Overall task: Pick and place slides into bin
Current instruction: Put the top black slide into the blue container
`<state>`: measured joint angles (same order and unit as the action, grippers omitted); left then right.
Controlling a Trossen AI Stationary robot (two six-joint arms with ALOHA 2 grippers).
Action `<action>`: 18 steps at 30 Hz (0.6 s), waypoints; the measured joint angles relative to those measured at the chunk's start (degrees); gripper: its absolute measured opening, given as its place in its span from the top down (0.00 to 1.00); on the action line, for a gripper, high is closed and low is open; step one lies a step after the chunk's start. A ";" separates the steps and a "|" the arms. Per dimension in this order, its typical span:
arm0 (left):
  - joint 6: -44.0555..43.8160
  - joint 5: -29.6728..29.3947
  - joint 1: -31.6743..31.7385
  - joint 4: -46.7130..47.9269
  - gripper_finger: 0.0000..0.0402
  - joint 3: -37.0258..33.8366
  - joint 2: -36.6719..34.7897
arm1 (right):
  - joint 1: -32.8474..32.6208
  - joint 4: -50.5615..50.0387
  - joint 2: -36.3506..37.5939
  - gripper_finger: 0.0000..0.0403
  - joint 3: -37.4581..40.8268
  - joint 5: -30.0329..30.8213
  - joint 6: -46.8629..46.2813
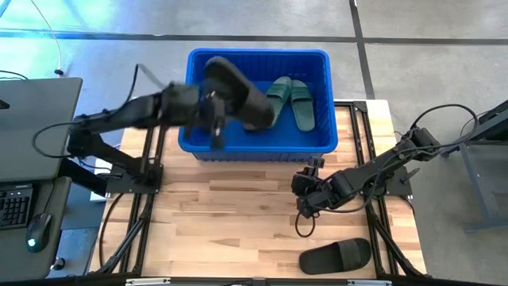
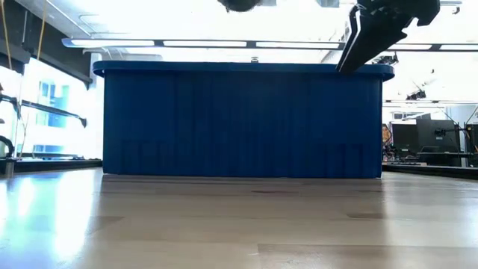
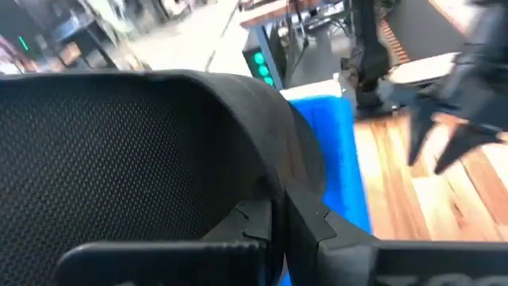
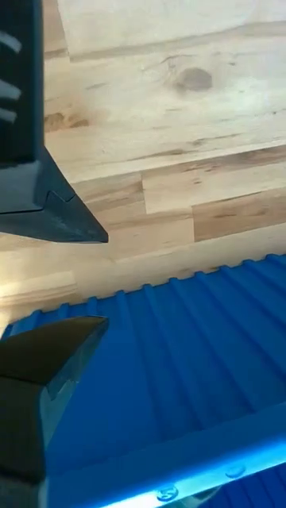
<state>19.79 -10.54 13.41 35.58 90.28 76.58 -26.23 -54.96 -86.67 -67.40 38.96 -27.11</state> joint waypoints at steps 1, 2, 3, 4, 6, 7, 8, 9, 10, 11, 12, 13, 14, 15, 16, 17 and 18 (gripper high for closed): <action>-1.23 3.52 2.80 -0.71 0.99 -0.41 1.10 | 0.17 0.00 0.00 0.63 0.00 0.01 0.49; -2.70 6.52 5.38 -1.21 0.99 -1.05 2.57 | 0.39 0.04 0.00 0.63 0.00 0.09 1.05; -4.04 8.85 7.62 -2.14 0.99 -1.85 4.43 | 0.64 0.22 0.00 0.63 0.00 0.15 1.40; -4.92 10.51 9.17 -3.76 0.99 -2.60 6.33 | 0.88 0.47 0.00 0.63 0.00 0.16 1.55; -5.36 12.53 11.01 -7.82 0.99 -3.75 10.67 | 1.31 0.46 0.02 0.63 0.00 0.16 1.55; -6.20 13.52 11.64 -10.07 0.99 -3.96 12.97 | 1.53 0.52 0.02 0.63 0.00 0.00 1.57; -7.45 14.55 12.16 -11.68 0.99 -4.00 15.23 | 1.62 0.50 0.00 0.63 0.00 -0.18 1.62; -8.31 15.22 12.74 -12.90 0.99 -4.02 17.54 | 1.66 0.50 0.02 0.63 0.00 -0.19 1.61; -8.62 15.49 13.14 -15.19 0.99 -4.04 19.97 | 1.67 0.53 0.02 0.63 0.00 -0.15 1.64; -9.41 15.81 13.32 -17.89 0.99 -4.07 22.20 | 1.64 0.50 0.01 0.63 -0.02 -0.16 1.64; -11.20 16.23 13.54 -20.35 0.99 -4.07 24.22 | 1.63 0.46 0.01 0.63 0.00 -0.17 1.60; -13.52 17.31 14.18 -23.00 0.99 -4.11 25.97 | 1.60 0.46 0.02 0.63 -0.02 -0.18 1.48; -15.75 19.43 14.70 -26.05 0.99 -4.11 27.52 | 1.58 0.39 0.02 0.63 -0.02 -0.41 1.28; -17.53 21.77 15.19 -29.23 0.99 -4.11 28.89 | 1.55 0.24 0.02 0.63 -0.02 -0.60 0.85; -19.01 23.83 15.80 -31.55 0.99 -4.09 30.23 | 1.48 0.20 0.02 0.63 -0.02 -0.70 0.23; -20.53 25.30 16.03 -33.23 0.99 -4.01 31.51 | 1.45 0.22 0.02 0.63 -0.02 -1.01 0.08; -21.68 25.76 16.08 -33.84 0.99 -4.00 32.57 | 1.45 0.22 0.02 0.63 -0.02 -1.64 0.00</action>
<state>-1.89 15.22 29.50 1.74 86.28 109.14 -24.77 -54.74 -86.65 -67.42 37.32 -27.11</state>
